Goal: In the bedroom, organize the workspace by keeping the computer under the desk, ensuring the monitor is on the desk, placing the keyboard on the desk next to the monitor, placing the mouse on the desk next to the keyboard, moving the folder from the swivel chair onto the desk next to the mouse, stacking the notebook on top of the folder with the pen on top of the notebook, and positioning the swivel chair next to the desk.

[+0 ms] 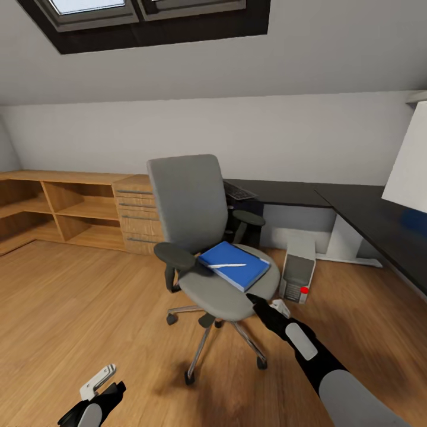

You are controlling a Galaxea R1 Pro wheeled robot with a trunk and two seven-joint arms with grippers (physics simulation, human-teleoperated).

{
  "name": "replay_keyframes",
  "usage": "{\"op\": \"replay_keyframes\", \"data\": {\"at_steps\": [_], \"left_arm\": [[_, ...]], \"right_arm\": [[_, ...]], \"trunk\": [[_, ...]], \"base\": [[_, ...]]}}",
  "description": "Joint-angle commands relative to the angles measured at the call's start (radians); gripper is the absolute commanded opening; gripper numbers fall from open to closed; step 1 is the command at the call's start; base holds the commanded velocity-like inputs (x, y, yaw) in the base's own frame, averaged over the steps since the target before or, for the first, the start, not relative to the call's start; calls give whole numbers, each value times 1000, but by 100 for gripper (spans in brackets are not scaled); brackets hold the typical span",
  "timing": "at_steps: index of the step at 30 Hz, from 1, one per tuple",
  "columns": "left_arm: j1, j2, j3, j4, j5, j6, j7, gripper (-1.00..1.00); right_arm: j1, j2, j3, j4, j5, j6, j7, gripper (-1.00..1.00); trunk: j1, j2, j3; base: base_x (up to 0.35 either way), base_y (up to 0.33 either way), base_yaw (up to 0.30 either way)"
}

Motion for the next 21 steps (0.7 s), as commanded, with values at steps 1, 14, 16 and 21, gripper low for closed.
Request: {"op": "replay_keyframes", "data": {"at_steps": [1,14,16,21], "left_arm": [[0,-1,1,-2,8,3,6,100],[0,-1,1,-2,9,3,2,100],[0,-1,1,-2,8,3,4,100],[0,-4,-6,-2,12,2,4,100]], "right_arm": [[-1,-1,2,1,-6,-1,0,100],[8,-9,-7,5,-13,-70,-6,100],[9,-10,-12,5,-13,-74,-7,100],[4,-18,-48,0,-16,-74,-24,100]], "trunk": [[0,0,-1],[0,0,-1],[0,0,-1],[0,0,-1]], "base": [[0,0,6],[0,0,1],[12,-16,0],[69,-77,0]]}}
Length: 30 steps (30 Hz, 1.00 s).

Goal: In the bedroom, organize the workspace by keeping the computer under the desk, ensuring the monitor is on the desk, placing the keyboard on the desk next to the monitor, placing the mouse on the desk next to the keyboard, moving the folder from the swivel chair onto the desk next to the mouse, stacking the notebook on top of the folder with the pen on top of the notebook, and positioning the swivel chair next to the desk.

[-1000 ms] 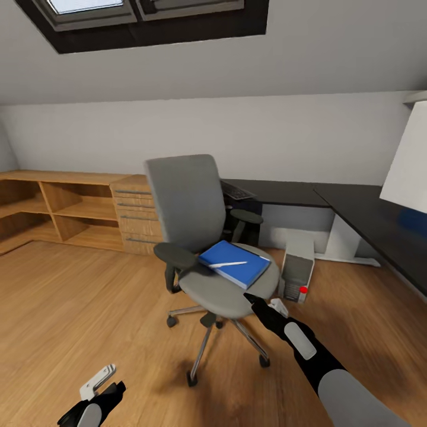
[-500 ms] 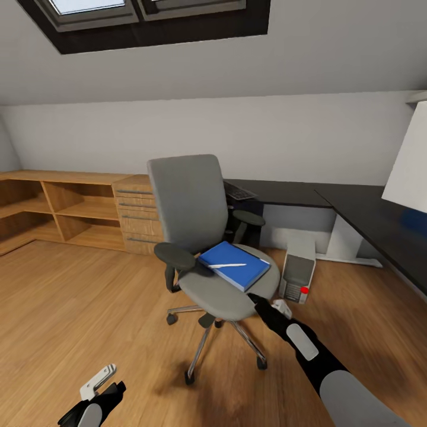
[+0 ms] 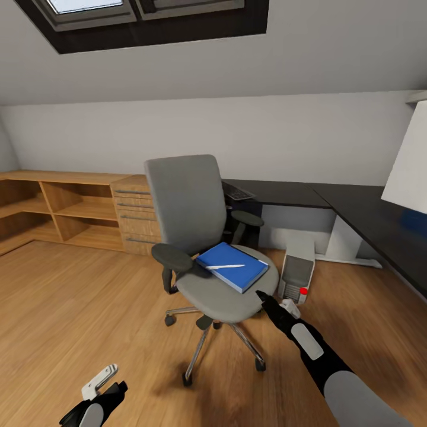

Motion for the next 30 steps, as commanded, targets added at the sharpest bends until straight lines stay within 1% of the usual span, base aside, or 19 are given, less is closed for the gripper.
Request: {"op": "replay_keyframes", "data": {"at_steps": [1,3,9,11,30], "left_arm": [[0,5,3,0,10,3,2,100],[0,7,5,0,9,2,2,100],[0,7,5,0,9,2,2,100],[0,7,5,0,9,2,2,100],[0,7,5,0,9,2,2,100]], "right_arm": [[-2,-7,-1,-6,-4,3,-5,100],[-1,-14,-13,-5,-2,1,-16,100],[-1,-14,-47,-5,-2,1,-50,100],[-1,-14,-47,-5,-2,1,-61,100],[-1,-14,-47,-5,-2,1,-62,100]], "trunk": [[0,0,-1],[0,0,-1],[0,0,-1],[0,0,-1],[0,0,-1]], "base": [[0,0,0],[0,0,0],[0,0,0],[0,0,0],[0,0,0]]}}
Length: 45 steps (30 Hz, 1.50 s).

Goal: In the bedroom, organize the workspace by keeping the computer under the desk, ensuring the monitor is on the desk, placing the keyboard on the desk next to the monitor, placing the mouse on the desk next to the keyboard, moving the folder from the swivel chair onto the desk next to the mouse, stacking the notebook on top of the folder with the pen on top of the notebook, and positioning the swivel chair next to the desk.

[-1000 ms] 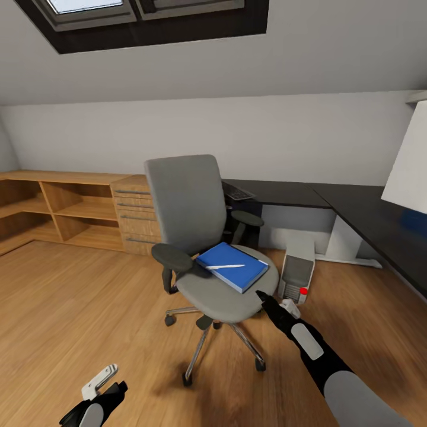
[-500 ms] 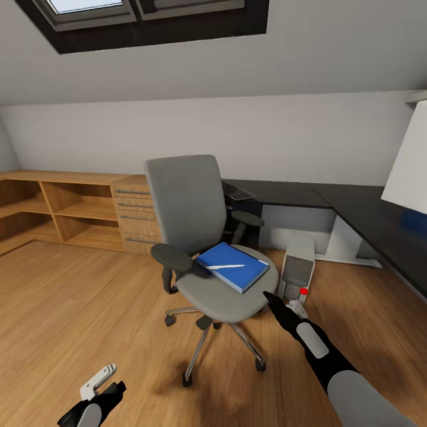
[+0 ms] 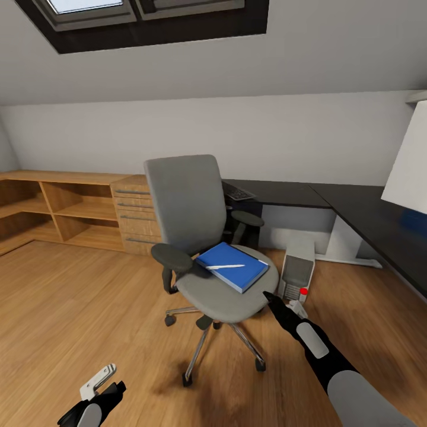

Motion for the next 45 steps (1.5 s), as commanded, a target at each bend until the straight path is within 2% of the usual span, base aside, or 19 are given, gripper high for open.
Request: {"op": "replay_keyframes", "data": {"at_steps": [1,4,12,30,37,45], "left_arm": [[0,0,1,-2,9,3,6,100],[0,0,1,-2,9,3,6,100],[6,23,5,3,12,-3,6,100],[7,27,3,4,11,-5,4,100],[7,24,1,4,5,-6,4,100],[7,21,0,4,0,-6,5,100]], "right_arm": [[0,-1,1,0,-8,3,1,100],[0,-1,1,0,-8,3,1,100],[1,-16,44,4,-8,4,46,100],[1,-26,49,3,-13,2,57,100],[1,-33,27,4,-14,0,54,100],[0,-33,-51,7,-17,0,54,100]], "trunk": [[0,0,-1],[0,0,-1],[0,0,0],[0,0,5],[0,0,5],[0,0,5]], "base": [[0,0,0],[0,0,0],[0,0,-10],[0,0,-30],[118,0,-2],[290,0,0]]}}
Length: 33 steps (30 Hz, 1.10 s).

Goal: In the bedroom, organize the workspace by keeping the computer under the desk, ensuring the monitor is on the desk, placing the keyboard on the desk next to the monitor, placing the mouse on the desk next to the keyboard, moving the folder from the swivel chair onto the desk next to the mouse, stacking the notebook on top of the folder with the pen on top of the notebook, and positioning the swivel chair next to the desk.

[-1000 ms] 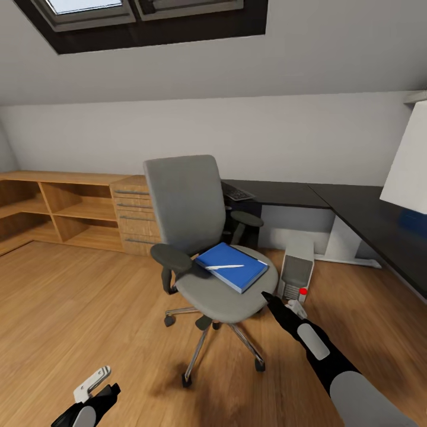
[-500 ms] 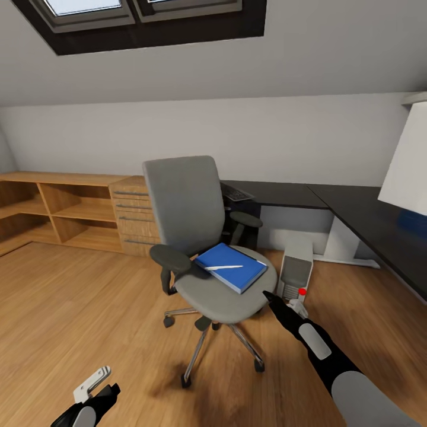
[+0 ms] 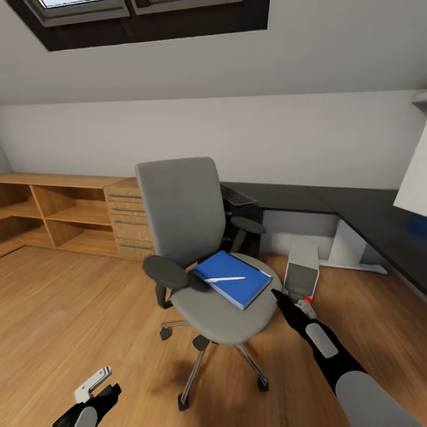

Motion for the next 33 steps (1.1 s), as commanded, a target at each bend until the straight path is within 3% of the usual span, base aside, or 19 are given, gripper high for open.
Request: {"op": "replay_keyframes", "data": {"at_steps": [1,8,18,33], "left_arm": [[0,0,0,-1,8,3,7,100],[0,1,0,-1,10,3,6,100],[0,7,2,-1,19,4,4,100],[0,5,1,-1,18,3,5,100]], "right_arm": [[0,0,-12,1,-7,6,3,100],[0,2,-41,5,-9,5,0,100],[0,5,-92,8,-27,5,0,100],[0,4,-96,9,-29,14,0,100]], "trunk": [[0,0,-1],[0,0,-1],[0,0,-1],[0,0,-1]], "base": [[324,0,0],[276,0,0],[44,0,0],[32,21,0]]}}
